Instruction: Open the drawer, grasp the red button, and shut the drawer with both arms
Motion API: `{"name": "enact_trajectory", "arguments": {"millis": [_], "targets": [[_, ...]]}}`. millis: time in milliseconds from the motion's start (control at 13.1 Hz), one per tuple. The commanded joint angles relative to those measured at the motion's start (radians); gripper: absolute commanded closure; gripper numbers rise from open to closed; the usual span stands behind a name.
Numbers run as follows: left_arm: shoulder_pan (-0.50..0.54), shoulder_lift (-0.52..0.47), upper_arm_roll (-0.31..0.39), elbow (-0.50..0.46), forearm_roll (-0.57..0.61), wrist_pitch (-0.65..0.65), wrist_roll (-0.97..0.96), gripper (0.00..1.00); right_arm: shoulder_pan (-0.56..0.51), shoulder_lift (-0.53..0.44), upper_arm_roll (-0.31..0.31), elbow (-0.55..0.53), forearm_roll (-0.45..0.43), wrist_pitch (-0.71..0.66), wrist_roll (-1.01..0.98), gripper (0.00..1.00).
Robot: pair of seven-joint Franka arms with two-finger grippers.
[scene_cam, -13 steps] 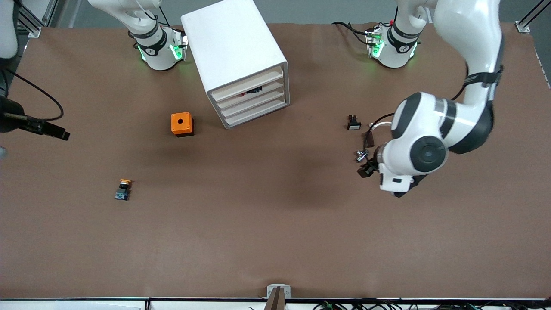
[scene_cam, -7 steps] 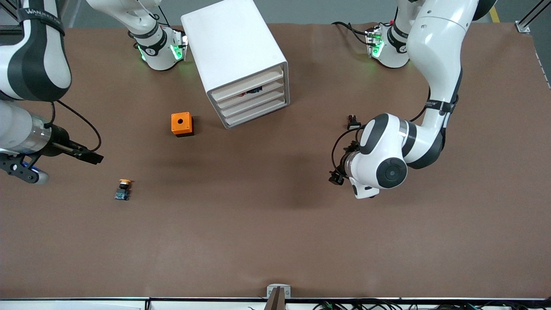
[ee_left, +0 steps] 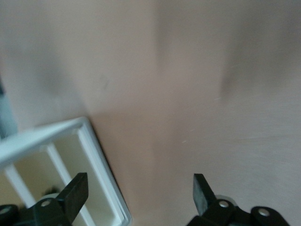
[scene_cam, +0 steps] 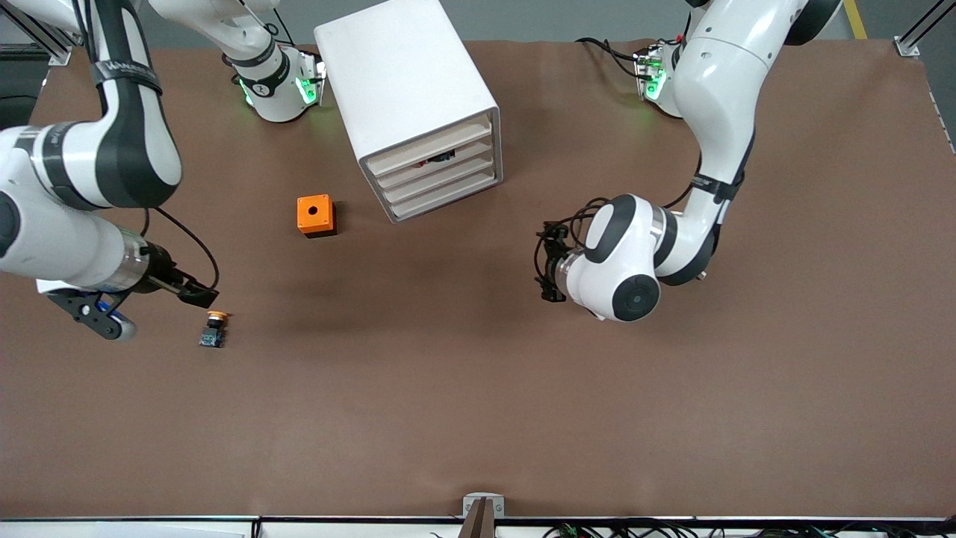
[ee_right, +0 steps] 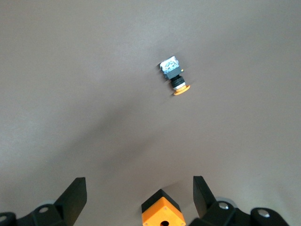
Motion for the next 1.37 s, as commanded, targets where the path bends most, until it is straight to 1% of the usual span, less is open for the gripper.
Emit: {"name": "enact_trajectory", "arguments": {"millis": [0, 152, 228, 304, 457, 609, 685, 761, 913, 1065, 1141, 1217, 1293], "targets": [[-0.011, 0.030, 0.002, -0.003, -0.132, -0.012, -0.180, 0.03, 0.027, 0.024, -0.005, 0.002, 0.004, 0.008, 0.078, 0.00], [-0.056, 0.035, 0.002, -0.010, -0.180, -0.021, -0.262, 0.03, 0.060, 0.041, -0.005, 0.004, 0.004, 0.013, 0.152, 0.00], [-0.077, 0.035, 0.002, -0.011, -0.185, -0.053, -0.327, 0.04, 0.073, 0.050, -0.003, 0.002, 0.004, 0.023, 0.188, 0.00], [-0.092, 0.040, 0.002, -0.011, -0.189, -0.081, -0.357, 0.07, 0.084, 0.064, -0.003, 0.007, 0.004, 0.028, 0.219, 0.00], [-0.108, 0.056, 0.002, -0.013, -0.236, -0.165, -0.360, 0.17, 0.094, 0.085, -0.003, 0.007, 0.006, 0.054, 0.265, 0.00], [-0.109, 0.056, -0.002, -0.013, -0.269, -0.249, -0.360, 0.27, 0.119, 0.105, -0.003, 0.010, 0.046, 0.060, 0.304, 0.00], [-0.109, 0.060, -0.010, -0.014, -0.289, -0.272, -0.359, 0.33, 0.119, 0.114, -0.003, 0.013, 0.063, 0.062, 0.316, 0.00], [-0.111, 0.073, -0.033, -0.013, -0.301, -0.274, -0.357, 0.38, 0.121, 0.130, -0.003, 0.018, 0.073, 0.062, 0.327, 0.00], [-0.111, 0.090, -0.065, -0.013, -0.322, -0.274, -0.354, 0.40, 0.140, 0.162, -0.003, 0.047, 0.084, 0.069, 0.389, 0.00], [-0.123, 0.109, -0.075, -0.011, -0.371, -0.273, -0.351, 0.41, 0.163, 0.179, -0.003, 0.067, 0.086, 0.069, 0.442, 0.00], [-0.141, 0.116, -0.075, -0.011, -0.379, -0.273, -0.351, 0.46, 0.168, 0.180, -0.003, 0.073, 0.093, 0.068, 0.459, 0.00], [-0.151, 0.118, -0.075, -0.011, -0.379, -0.273, -0.351, 0.55, 0.177, 0.180, -0.003, 0.075, 0.095, 0.068, 0.471, 0.00], [-0.160, 0.116, -0.075, -0.011, -0.378, -0.273, -0.349, 0.68, 0.189, 0.182, -0.003, 0.076, 0.095, 0.069, 0.488, 0.00]]}}
